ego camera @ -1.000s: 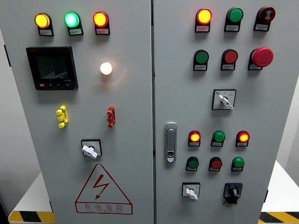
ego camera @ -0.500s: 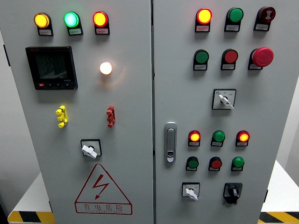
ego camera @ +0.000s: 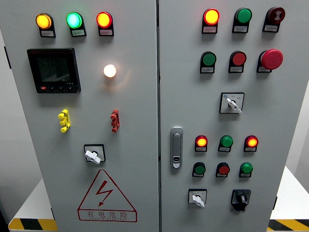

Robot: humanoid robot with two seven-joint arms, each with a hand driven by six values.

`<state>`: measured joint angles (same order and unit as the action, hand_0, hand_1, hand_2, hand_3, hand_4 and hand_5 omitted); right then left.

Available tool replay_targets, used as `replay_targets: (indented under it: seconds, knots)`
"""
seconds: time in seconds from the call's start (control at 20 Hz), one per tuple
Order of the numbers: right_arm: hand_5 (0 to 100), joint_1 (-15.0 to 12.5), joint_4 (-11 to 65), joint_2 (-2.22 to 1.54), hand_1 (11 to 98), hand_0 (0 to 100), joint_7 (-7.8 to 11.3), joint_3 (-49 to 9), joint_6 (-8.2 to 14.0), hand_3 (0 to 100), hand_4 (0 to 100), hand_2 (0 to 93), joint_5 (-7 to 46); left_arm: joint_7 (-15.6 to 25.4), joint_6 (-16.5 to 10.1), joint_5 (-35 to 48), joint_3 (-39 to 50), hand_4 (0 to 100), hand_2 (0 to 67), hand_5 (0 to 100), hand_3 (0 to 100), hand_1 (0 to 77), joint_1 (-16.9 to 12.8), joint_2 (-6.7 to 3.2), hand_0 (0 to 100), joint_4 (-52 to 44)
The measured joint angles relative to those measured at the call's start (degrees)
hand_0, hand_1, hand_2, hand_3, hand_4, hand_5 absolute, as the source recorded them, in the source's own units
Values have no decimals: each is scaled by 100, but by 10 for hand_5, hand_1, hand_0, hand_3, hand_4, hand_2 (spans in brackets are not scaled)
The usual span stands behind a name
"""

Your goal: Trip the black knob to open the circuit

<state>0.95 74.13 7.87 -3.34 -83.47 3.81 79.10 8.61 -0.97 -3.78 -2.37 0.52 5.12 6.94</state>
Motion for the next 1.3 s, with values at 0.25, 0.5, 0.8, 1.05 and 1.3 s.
replay_targets:
  seconds: [0.25,0.5,0.8,1.05,1.3]
  knots:
    - [860,89,799,-2,483,741,-237,149,208,695,787,57,307,1,0,0,0,67,129,16,214,32,0,0,0,0]
    - [1000,235,1085,28,495,740,-361,191,217,932,989,57,359,1,0,0,0,67,129,16,214,32,0,0,0,0]
    - [1000,394,1240,44,616,763,-442,200,217,987,1000,54,415,-5,0,0,0,67,129,16,214,32,0,-3,0,0]
    - [1000,638,1245,48,821,1000,-576,201,217,907,975,52,431,-3,0,0,0,67,129,16,214,32,0,-3,0,0]
    - [1000,752,1224,48,913,979,-595,209,214,914,948,53,431,0,0,0,0,67,129,16,214,33,0,-1,0,0]
